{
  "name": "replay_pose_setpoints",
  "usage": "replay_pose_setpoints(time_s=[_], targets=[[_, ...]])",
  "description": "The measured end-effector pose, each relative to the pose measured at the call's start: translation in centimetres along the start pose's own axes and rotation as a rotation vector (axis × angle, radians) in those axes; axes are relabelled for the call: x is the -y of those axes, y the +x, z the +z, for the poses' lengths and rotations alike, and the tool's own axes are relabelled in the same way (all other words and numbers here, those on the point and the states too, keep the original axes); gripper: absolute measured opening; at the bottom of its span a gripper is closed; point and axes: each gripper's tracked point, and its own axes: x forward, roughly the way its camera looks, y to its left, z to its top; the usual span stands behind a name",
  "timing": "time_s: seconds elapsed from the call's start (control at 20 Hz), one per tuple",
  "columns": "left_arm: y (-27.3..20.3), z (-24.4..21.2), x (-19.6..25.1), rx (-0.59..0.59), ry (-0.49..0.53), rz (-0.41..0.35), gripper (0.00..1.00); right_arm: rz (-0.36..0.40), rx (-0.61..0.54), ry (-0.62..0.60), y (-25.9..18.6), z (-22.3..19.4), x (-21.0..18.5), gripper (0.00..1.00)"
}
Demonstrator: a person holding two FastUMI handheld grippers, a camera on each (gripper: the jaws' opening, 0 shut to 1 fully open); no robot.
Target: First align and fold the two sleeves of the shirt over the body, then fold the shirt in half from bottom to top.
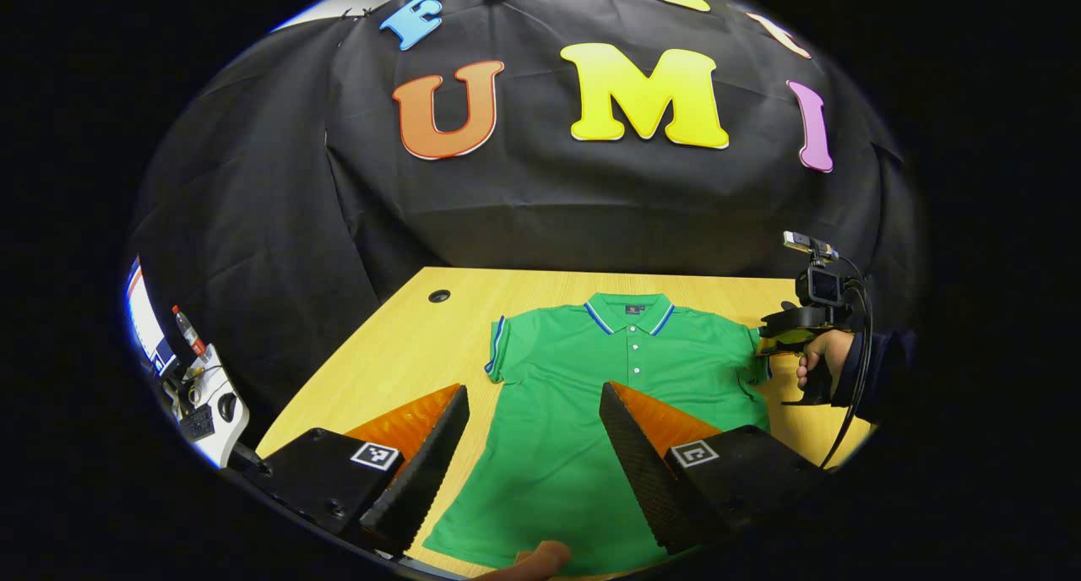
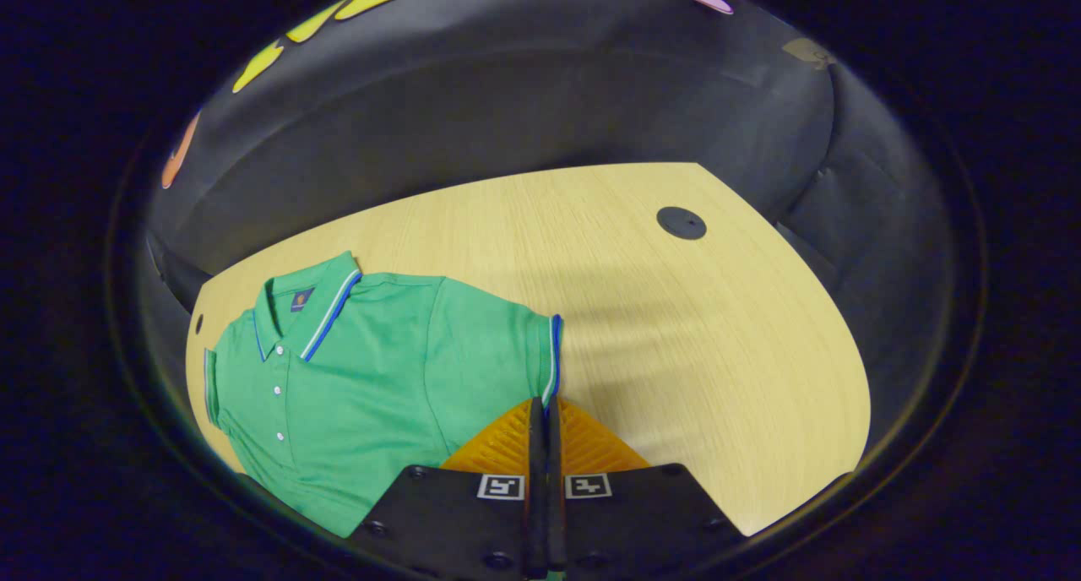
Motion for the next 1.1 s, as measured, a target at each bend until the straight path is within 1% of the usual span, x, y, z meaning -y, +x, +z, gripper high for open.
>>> replay_pose_setpoints(time_s=[0.25, 0.35, 0.45, 0.6, 0.65, 0.85, 0.9, 0.95, 1.1], targets=[[-1.1, 0.3, -1.1, 0.021, 0.009, 0.003, 1.0, -0.012, 0.054, -0.065, -2.0, 1.2, -1.0, 0.02], [-1.4, 0.4, -1.4, 0.028, 0.003, -0.003, 1.0, -0.019, 0.072, -0.125, -2.4, 1.6, -1.4, 0.02], [-1.8, 0.2, -1.8, 0.028, -0.005, -0.005, 1.0, -0.022, 0.105, -0.211, -2.5, 2.2, -2.1, 0.03], [-2.3, -0.6, -2.6, 0.017, -0.022, -0.001, 1.0, 0.011, 0.139, -0.345, -3.1, 2.6, -4.1, 0.03], [-2.4, -1.1, -3.1, 0.009, -0.029, 0.008, 1.0, 0.033, 0.148, -0.382, -3.4, 2.5, -5.1, 0.03], [-2.9, -2.6, -4.3, -0.023, -0.058, 0.028, 1.0, 0.073, 0.208, -0.535, -3.8, 2.7, -8.3, 0.03], [-3.1, -2.8, -4.7, -0.026, -0.063, 0.035, 1.0, 0.086, 0.211, -0.554, -4.1, 2.4, -9.1, 0.0], [-3.1, -2.9, -4.9, -0.029, -0.068, 0.039, 1.0, 0.094, 0.212, -0.572, -4.1, 2.1, -9.8, 0.03], [-3.4, -3.0, -5.5, -0.029, -0.071, 0.053, 1.0, 0.121, 0.198, -0.577, -4.2, 0.9, -11.6, 0.03]])
